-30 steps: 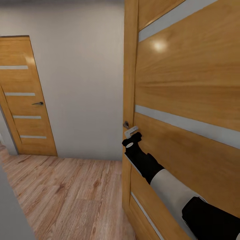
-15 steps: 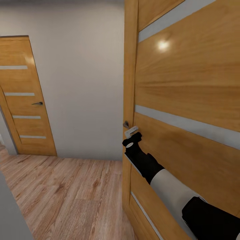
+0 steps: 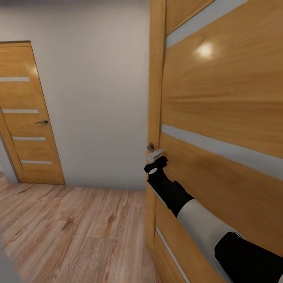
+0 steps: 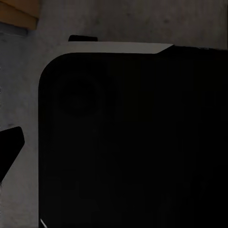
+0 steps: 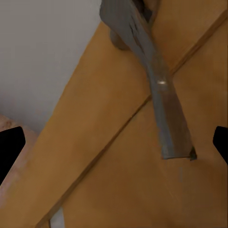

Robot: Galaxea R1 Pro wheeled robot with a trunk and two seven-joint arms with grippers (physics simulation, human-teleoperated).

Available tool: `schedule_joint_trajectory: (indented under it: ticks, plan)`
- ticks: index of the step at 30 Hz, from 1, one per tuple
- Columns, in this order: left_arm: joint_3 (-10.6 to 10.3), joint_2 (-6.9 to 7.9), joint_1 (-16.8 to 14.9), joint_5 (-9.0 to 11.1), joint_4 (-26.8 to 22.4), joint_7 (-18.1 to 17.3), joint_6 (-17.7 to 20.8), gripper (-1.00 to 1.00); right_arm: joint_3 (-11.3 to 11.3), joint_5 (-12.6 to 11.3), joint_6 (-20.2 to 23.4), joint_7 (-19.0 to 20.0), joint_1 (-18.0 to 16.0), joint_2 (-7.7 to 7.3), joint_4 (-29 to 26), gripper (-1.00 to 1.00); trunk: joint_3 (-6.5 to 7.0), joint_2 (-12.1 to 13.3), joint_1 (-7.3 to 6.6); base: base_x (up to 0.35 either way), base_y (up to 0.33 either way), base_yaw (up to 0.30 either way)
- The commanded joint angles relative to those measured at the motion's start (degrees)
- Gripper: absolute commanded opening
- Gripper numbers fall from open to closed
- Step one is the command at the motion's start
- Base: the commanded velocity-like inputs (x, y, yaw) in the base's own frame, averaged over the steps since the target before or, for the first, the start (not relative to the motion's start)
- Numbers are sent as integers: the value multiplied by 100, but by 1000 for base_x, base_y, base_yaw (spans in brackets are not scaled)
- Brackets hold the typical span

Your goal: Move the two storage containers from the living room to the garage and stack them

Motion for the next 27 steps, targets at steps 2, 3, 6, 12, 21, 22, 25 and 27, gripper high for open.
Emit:
schedule_joint_trajectory:
  ticks: [2, 3, 6, 12, 21, 22, 25, 27]
  plan:
    - [0, -1, 0, 44, -2, 1, -13, 100, 9, 60, 61, -30, -7, 0, -1, 100, -6, -3, 3, 310, 0, 0]
    - [0, -1, 0, 43, -2, 2, -16, 100, 9, 60, 59, -30, -7, 0, -1, 100, -6, -3, 3, 201, 0, 0]
    - [3, -1, 0, 43, -2, 2, -20, 100, 9, 60, 55, -31, -7, 0, -1, 100, -6, -3, 3, 110, 0, 0]
    - [5, -1, 0, 43, -4, 3, -21, 100, -1, 47, 52, -30, -7, 0, 5, 100, -6, -3, 3, 19, 0, 0]
    - [4, -1, 0, 43, -5, 3, -22, 100, -74, 27, 23, -30, -13, 0, 211, 100, -6, -3, 3, 1, 0, 0]
    - [5, -4, 0, 43, -6, 3, -22, 100, -79, 26, 16, -30, -19, 0, 255, 100, -6, -3, 3, 0, 0, 0]
    - [6, -8, 0, 43, -6, 3, -23, 100, -111, 25, -3, -30, -91, 0, 415, 100, -6, -3, 3, 0, 0, 0]
    - [7, -9, 0, 43, -7, 3, -25, 100, -143, 15, -21, -31, -217, 0, 602, 100, -6, -3, 3, 0, 0, 0]
